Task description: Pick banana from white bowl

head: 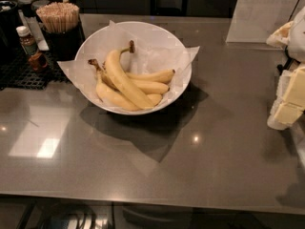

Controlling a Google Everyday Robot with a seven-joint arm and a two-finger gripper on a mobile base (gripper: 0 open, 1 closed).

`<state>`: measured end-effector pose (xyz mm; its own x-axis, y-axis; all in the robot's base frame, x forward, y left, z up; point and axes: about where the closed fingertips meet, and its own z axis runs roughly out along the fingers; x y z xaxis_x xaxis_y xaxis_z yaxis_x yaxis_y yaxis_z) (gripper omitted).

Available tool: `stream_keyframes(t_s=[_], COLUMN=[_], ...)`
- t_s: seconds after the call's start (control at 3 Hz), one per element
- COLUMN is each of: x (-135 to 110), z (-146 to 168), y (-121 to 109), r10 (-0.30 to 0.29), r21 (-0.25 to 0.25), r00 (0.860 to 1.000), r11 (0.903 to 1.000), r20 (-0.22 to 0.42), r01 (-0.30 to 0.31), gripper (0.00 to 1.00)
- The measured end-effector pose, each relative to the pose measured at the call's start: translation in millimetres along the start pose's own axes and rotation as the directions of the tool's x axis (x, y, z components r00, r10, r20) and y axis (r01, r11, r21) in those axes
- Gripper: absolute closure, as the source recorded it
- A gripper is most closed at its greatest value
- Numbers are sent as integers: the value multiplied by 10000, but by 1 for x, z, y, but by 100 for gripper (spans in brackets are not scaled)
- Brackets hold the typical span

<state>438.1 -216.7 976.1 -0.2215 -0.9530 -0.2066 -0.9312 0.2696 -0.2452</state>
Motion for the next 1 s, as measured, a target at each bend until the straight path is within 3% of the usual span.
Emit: stream_keyframes(t_s=[0.33, 0.67, 1.0], x=[0, -11, -33], z=[0, 0, 9], y=[0, -3, -14], r10=[-1, -272, -739], r21=[0, -96, -537], r00=[10000, 9987, 9850], r11=[10000, 9996, 9951], r20=[1, 429, 1561], r01=[1, 276, 831], gripper=[0, 0, 0])
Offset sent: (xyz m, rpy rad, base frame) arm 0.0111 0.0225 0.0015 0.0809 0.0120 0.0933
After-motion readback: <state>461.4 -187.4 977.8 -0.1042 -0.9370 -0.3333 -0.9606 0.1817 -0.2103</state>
